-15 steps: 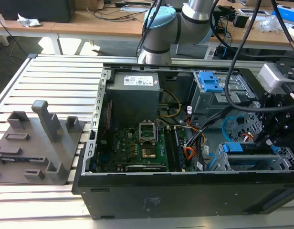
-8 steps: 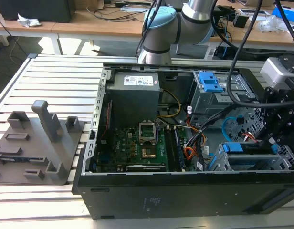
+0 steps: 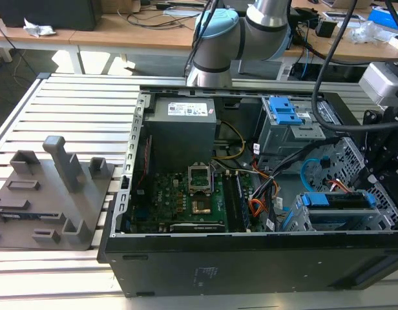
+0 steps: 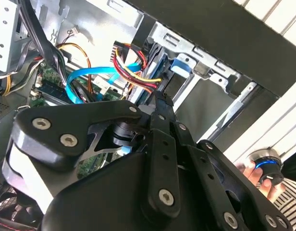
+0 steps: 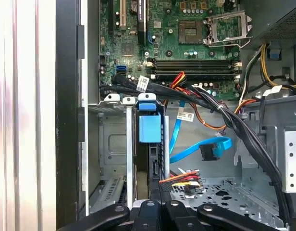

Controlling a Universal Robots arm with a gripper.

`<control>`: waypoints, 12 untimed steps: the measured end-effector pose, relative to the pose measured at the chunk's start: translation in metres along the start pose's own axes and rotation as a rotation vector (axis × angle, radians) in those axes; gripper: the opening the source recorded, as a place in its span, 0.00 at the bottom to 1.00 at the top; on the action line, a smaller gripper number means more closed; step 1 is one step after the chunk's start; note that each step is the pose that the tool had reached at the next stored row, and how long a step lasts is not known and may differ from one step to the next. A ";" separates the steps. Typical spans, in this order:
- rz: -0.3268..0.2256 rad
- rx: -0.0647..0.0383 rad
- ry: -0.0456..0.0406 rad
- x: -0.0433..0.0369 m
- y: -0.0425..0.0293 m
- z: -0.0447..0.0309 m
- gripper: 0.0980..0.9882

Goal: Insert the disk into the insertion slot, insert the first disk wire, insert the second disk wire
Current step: 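Insert the first disk wire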

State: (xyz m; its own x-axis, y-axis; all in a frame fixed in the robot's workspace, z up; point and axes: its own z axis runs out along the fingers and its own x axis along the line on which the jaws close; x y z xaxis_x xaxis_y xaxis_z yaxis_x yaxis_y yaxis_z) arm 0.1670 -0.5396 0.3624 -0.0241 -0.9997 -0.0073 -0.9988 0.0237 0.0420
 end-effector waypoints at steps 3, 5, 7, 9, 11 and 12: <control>0.000 0.000 -0.0001 0.0002 0.0083 0.0004 0.01; 0.000 0.001 0.0000 0.0004 0.0127 -0.0008 0.01; 0.000 0.001 -0.0004 0.0003 0.0132 -0.0013 0.01; 0.000 0.001 -0.0002 0.0003 0.0133 -0.0014 0.01; 0.000 0.001 -0.0001 0.0004 0.0134 -0.0014 0.01; 0.000 0.001 -0.0001 0.0004 0.0134 -0.0014 0.01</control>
State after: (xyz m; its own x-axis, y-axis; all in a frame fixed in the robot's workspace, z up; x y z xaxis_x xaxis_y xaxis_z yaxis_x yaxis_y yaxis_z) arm 0.1537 -0.5397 0.3644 -0.0241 -0.9997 -0.0075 -0.9989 0.0238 0.0405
